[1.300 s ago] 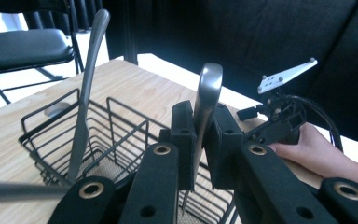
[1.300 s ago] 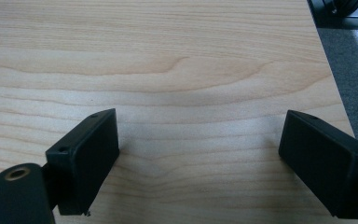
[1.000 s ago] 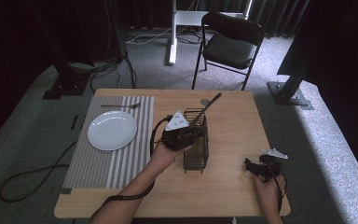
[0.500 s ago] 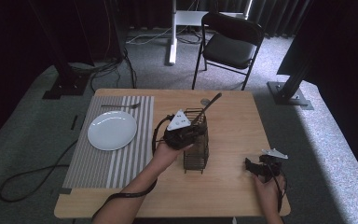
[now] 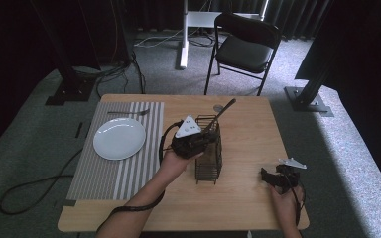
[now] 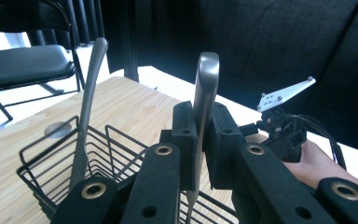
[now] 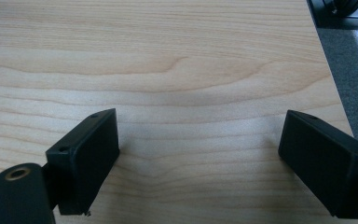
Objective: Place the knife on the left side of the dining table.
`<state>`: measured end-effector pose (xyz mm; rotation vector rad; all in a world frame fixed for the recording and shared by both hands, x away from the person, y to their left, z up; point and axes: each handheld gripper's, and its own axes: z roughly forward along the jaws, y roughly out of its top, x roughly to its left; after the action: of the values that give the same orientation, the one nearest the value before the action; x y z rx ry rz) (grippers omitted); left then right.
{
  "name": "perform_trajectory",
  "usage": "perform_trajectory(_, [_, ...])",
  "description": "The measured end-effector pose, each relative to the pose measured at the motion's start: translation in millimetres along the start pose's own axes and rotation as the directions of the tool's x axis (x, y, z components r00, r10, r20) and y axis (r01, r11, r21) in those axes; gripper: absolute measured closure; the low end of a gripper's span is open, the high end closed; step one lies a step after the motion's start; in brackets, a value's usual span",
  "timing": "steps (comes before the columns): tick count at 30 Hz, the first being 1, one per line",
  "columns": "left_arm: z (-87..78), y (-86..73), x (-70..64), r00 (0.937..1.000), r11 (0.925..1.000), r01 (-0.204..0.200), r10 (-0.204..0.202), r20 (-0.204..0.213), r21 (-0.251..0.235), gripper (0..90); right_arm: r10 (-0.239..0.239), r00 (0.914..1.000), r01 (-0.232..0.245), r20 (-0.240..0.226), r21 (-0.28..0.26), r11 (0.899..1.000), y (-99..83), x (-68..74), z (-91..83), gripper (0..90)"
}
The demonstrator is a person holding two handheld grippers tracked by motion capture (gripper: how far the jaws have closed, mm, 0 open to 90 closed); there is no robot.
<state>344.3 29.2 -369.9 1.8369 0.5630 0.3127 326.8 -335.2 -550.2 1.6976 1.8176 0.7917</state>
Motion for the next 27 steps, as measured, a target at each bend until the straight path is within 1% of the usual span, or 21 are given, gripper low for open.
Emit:
perform_trajectory(3, [-6.9, 6.2, 0.5, 0.9999, 0.9999, -0.006, 0.006, -0.008, -0.012, 83.9, 0.0, 1.0, 0.0, 0.0, 0.0, 1.0, 0.0, 0.0, 0.0, 11.6])
perform_trajectory(6, [-13.7, 13.3, 0.6, 0.9999, 0.9996, -0.014, 0.014, -0.007, -0.023, 83.9, -0.001, 1.0, 0.001, 0.0, 0.0, 1.0, 0.0, 0.0, 0.0, 11.6])
perform_trajectory(8, [-18.0, 17.9, -0.6, 0.9994, 0.9991, -0.026, 0.025, -0.023, -0.033, 83.8, -0.001, 1.0, 0.001, 0.0, 0.0, 1.0, 0.0, -0.1, 0.0, 11.6])
perform_trajectory(12, [-25.9, 26.2, 1.0, 0.9996, 0.9986, -0.019, 0.018, -0.02, -0.049, 83.8, 0.001, 1.0, -0.001, 0.0, 0.001, 1.0, 0.0, 0.1, -0.1, 11.6])
perform_trajectory(13, [-29.8, 30.0, 1.6, 0.9993, 0.9981, -0.027, 0.026, -0.028, -0.055, 83.9, 0.001, 1.0, -0.001, 0.0, 0.002, 1.0, 0.0, 0.1, -0.1, 11.6])
perform_trajectory(17, [-35.9, 36.0, 1.7, 0.9993, 0.9979, -0.028, 0.027, -0.024, -0.059, 83.9, 0.0, 1.0, 0.0, 0.0, 0.001, 1.0, 0.0, 0.1, -0.1, 11.6])
perform_trajectory(19, [-40.9, 40.1, 0.7, 0.9989, 0.997, -0.035, 0.033, -0.034, -0.069, 83.9, 0.001, 1.0, -0.001, 0.0, 0.002, 1.0, 0.0, 0.1, -0.1, 11.6])
perform_trajectory(20, [-43.6, 42.6, 1.0, 0.999, 0.9969, -0.036, 0.035, -0.027, -0.07, 83.9, 0.001, 1.0, -0.001, 0.0, 0.002, 1.0, 0.0, 0.1, -0.1, 11.6])
perform_trajectory(21, [-46.5, 44.7, 0.6, 0.999, 0.9964, -0.034, 0.032, -0.031, -0.078, 83.9, 0.0, 1.0, 0.0, 0.0, 0.002, 1.0, 0.0, 0.1, -0.1, 11.6])
perform_trajectory(23, [-52.2, 49.2, -0.5, 0.9981, 0.9953, -0.049, 0.046, -0.041, -0.084, 83.9, 0.0, 1.0, 0.0, 0.0, 0.001, 1.0, -0.1, 0.0, 0.0, 11.6])
perform_trajectory(27, [-64.2, 56.8, -1.8, 0.997, 0.993, -0.055, 0.049, -0.059, -0.105, 83.9, -0.002, 1.0, 0.002, 0.0, 0.0, 1.0, -0.1, -0.1, 0.0, 11.6])
